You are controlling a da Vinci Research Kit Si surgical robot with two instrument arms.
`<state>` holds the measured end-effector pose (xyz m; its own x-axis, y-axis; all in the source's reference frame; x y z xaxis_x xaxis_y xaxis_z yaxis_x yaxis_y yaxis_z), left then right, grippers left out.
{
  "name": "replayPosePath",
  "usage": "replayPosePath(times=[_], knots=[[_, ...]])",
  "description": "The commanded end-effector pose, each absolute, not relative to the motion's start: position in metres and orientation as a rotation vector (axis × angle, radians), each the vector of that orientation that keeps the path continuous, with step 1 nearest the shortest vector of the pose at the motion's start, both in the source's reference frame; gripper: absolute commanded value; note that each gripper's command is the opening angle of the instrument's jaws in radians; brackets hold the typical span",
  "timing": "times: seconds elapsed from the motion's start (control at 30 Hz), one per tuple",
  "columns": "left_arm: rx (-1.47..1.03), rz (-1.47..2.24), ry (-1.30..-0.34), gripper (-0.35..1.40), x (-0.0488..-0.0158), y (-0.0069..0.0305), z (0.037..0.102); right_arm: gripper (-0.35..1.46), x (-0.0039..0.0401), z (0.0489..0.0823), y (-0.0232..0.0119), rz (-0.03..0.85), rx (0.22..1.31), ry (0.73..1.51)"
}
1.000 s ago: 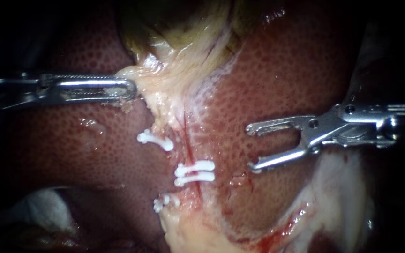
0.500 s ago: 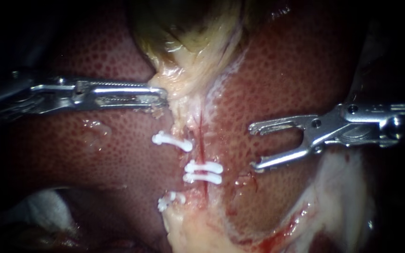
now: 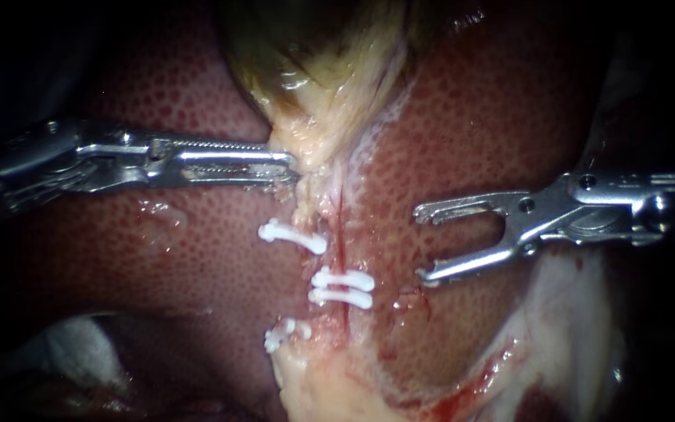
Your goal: Going back second clip right tube
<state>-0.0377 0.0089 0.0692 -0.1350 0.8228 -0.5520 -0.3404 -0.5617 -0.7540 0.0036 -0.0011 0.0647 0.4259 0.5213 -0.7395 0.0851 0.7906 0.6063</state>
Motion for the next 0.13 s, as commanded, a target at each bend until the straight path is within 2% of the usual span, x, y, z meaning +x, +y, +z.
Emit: replayPosePath(times=[0.03, 0.13], knots=[[-1.305, 1.807, -0.588, -0.35, -0.0377, 0.0089, 0.0691, 0.5, 0.0036, 0.0647, -0.001, 0.296, 0.63, 1.114], [-1.305, 1.807, -0.588, -0.35, -0.0376, 0.0089, 0.0691, 0.5, 0.0036, 0.0647, -0.001, 0.297, 0.63, 1.117]])
